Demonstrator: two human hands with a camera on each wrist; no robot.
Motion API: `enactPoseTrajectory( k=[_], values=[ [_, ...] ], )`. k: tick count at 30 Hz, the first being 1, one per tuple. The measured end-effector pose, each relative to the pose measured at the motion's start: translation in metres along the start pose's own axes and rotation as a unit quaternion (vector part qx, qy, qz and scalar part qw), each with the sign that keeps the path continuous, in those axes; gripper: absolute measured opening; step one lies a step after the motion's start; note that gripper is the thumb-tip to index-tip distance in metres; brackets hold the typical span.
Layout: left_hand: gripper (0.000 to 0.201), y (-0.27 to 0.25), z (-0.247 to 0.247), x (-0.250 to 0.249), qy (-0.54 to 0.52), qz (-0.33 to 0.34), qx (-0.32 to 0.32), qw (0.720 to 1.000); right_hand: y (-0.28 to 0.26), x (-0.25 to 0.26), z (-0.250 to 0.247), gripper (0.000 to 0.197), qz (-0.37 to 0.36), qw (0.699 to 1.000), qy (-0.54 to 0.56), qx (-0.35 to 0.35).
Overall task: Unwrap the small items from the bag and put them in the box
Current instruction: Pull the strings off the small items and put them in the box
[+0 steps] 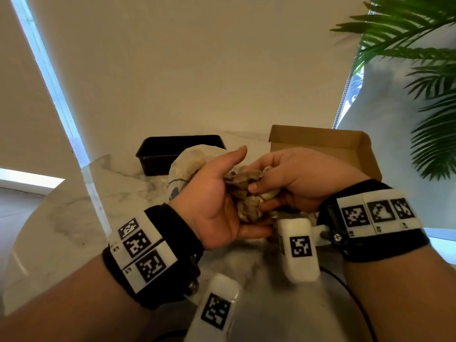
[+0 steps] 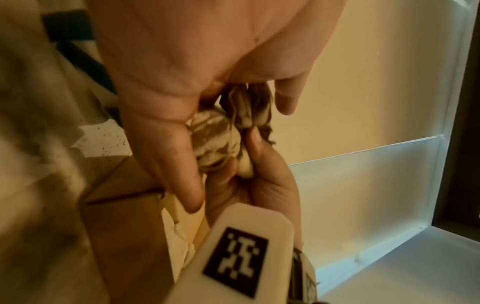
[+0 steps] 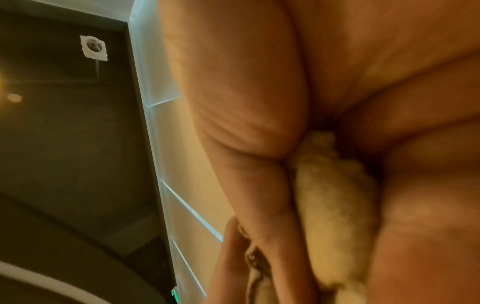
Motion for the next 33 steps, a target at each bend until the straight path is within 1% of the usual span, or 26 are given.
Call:
enactPoseTrajectory(
  k=[3, 5, 7, 8, 12, 15, 19, 23, 28, 33],
  values=[
    [0.044, 0.002, 0.002, 0.001, -0.018, 0.022, -0.029, 0.999, 0.003, -0.002, 0.004, 0.021, -0.013, 1.0, -0.011, 0.004],
    [0.033, 0.002, -0.001, -0.001, -0.022, 0.035, -0.046, 0.998, 0.004, 0.0, 0.006, 0.027, -0.034, 0.999, -0.005, 0.007],
    [0.032, 0.001, -0.003, -0.005, -0.025, 0.051, -0.055, 0.997, 0.005, 0.003, 0.009, 0.037, -0.052, 0.999, 0.006, 0.016],
    [0.032, 0.0, -0.004, -0.008, -0.027, 0.06, -0.056, 0.996, 0.005, 0.005, 0.01, 0.039, -0.062, 0.998, 0.015, 0.016],
    [0.032, -0.001, -0.009, -0.016, -0.052, 0.088, -0.064, 0.993, 0.007, 0.011, 0.01, 0.052, -0.105, 0.993, 0.045, -0.006],
    [0.031, -0.002, -0.012, -0.02, -0.067, 0.099, -0.065, 0.991, 0.008, 0.014, 0.011, 0.068, -0.136, 0.989, 0.064, -0.008],
    [0.029, -0.005, -0.013, -0.025, -0.095, 0.126, -0.068, 0.985, 0.007, 0.019, 0.01, 0.073, -0.164, 0.98, 0.112, 0.002],
    [0.025, -0.006, -0.015, -0.032, -0.132, 0.148, -0.067, 0.978, 0.004, 0.023, 0.009, 0.067, -0.175, 0.974, 0.145, -0.013],
    [0.019, -0.007, -0.021, -0.038, -0.166, 0.182, -0.078, 0.966, 0.007, 0.024, 0.002, 0.039, -0.183, 0.965, 0.18, -0.056],
    [0.019, -0.006, -0.026, -0.042, -0.158, 0.184, -0.076, 0.967, 0.008, 0.022, -0.001, 0.032, -0.18, 0.961, 0.196, -0.079]
  ],
)
Point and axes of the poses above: each hand's wrist, its own y-axis towards the middle knuckle, its own z-axis out of the palm, x = y × z, the point moved 6 cm from there along y, towards the middle knuckle, and after that the axes turned 5 degrees about -x, right-handed, at the moved point
